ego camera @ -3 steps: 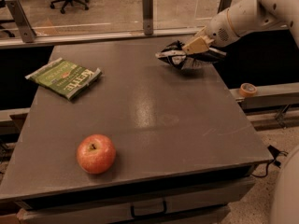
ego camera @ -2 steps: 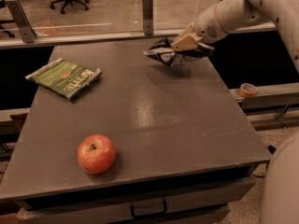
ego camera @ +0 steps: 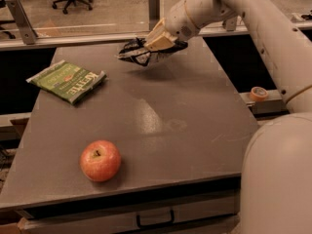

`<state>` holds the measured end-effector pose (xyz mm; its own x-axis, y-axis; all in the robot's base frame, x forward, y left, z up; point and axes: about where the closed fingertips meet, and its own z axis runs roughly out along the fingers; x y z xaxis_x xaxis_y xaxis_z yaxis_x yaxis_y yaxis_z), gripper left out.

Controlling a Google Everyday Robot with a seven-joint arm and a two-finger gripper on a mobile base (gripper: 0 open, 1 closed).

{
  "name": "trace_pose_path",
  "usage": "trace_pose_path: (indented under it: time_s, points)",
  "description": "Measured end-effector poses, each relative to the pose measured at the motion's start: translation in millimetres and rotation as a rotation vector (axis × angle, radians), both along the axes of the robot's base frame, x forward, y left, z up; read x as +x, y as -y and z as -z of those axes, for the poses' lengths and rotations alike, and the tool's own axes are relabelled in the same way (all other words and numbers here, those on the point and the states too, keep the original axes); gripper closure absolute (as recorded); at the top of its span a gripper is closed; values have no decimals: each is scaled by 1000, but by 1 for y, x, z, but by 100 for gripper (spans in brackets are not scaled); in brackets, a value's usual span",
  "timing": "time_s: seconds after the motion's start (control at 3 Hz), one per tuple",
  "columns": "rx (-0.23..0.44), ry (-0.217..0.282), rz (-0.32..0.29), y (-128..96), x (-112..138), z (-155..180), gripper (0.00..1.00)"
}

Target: Move blue chip bag near green jalapeno chip bag

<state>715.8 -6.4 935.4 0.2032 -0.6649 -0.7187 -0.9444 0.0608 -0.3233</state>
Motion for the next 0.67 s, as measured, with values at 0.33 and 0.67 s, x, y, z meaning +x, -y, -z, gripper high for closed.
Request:
trace_pose_path:
  time_s: [0.33, 0.67]
  points:
    - [-28, 58, -117, -39, -8, 10, 100]
    - [-49, 81, -172, -65, -12, 30, 81]
